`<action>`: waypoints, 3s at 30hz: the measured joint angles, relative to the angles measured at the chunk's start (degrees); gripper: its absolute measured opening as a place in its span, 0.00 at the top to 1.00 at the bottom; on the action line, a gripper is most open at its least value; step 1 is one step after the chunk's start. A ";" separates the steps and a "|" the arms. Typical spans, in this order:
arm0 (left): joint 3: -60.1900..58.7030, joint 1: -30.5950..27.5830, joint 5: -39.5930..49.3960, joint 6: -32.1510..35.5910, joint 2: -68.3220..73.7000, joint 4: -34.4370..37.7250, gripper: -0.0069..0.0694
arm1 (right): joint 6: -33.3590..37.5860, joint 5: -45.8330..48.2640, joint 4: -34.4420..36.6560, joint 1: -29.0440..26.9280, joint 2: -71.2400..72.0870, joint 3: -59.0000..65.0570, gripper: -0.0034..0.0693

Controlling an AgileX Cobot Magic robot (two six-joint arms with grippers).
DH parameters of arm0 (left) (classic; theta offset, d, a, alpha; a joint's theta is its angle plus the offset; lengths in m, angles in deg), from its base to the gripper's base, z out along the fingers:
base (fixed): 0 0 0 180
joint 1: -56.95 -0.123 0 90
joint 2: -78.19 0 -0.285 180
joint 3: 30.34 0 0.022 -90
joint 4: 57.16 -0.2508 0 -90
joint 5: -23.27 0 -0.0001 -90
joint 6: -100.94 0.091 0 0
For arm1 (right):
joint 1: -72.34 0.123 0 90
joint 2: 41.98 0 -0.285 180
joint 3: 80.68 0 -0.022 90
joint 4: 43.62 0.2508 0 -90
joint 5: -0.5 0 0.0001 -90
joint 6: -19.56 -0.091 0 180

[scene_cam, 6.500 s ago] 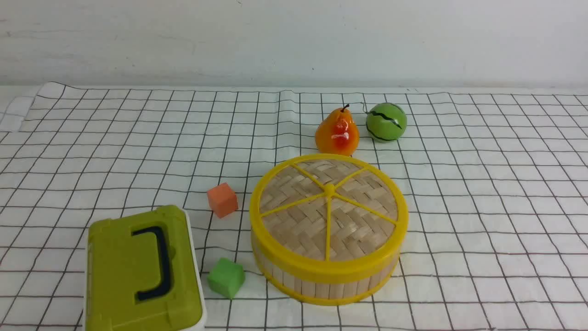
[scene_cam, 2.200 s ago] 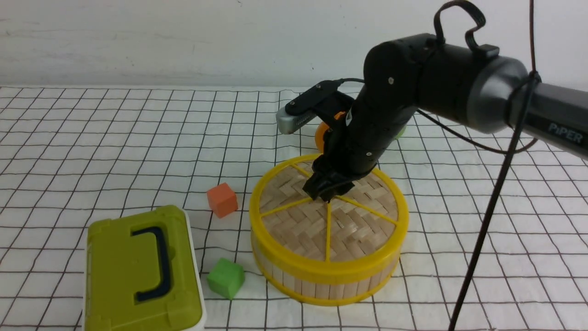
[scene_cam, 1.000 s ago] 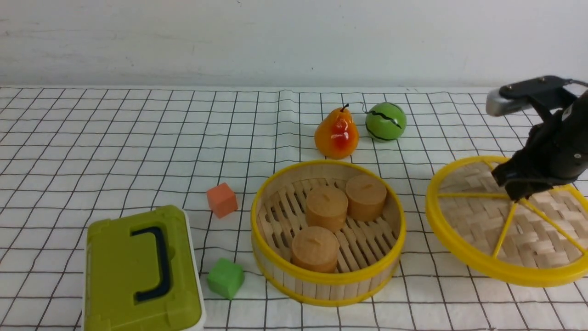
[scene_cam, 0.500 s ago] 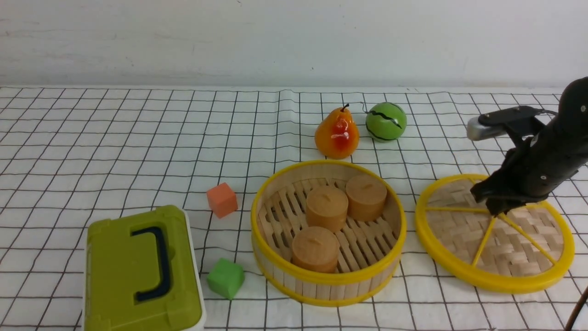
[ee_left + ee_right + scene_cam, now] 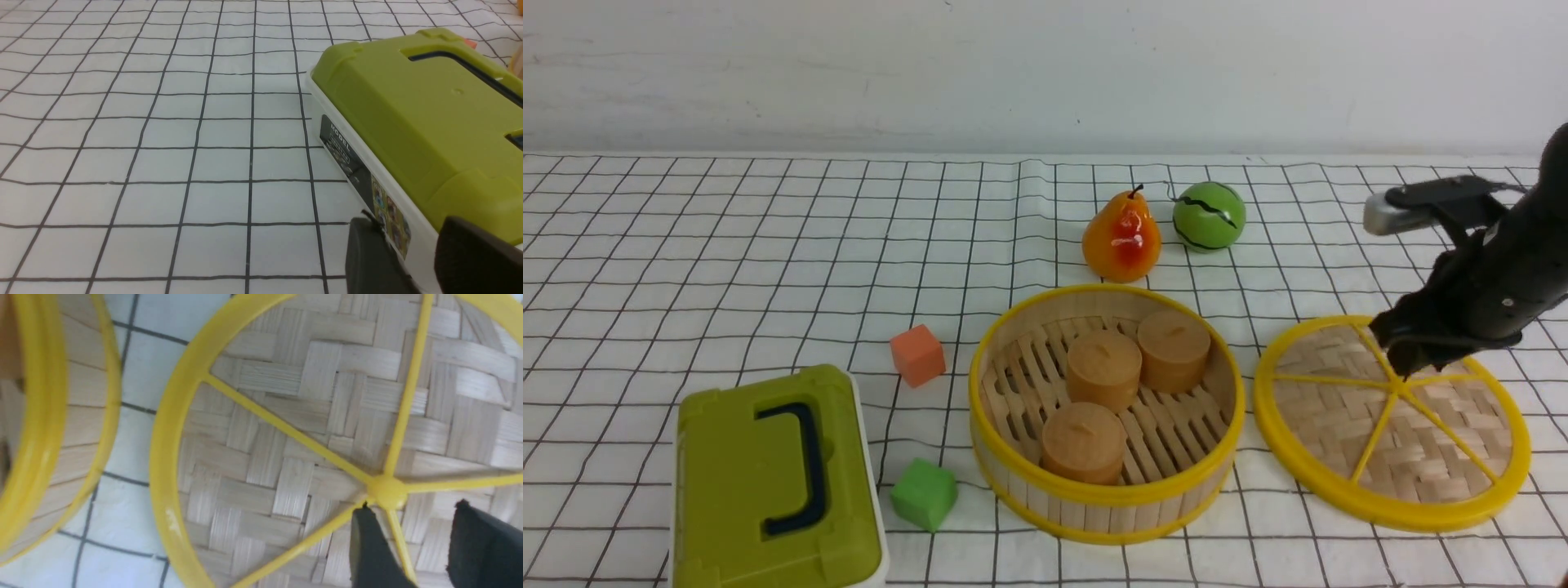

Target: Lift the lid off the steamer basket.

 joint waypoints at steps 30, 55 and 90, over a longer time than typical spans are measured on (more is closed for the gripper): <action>0.00 0.00 0.00 0.00 0.00 0.00 0.60 | 7.09 -5.67 16.38 0.00 53.43 28.61 0.98; 0.00 0.00 0.00 0.00 0.00 0.00 0.60 | 7.01 -9.03 11.83 0.00 64.12 36.36 0.98; 0.00 0.00 0.00 0.00 0.00 0.00 0.60 | -19.72 -24.67 -8.57 -2.43 99.73 76.13 0.98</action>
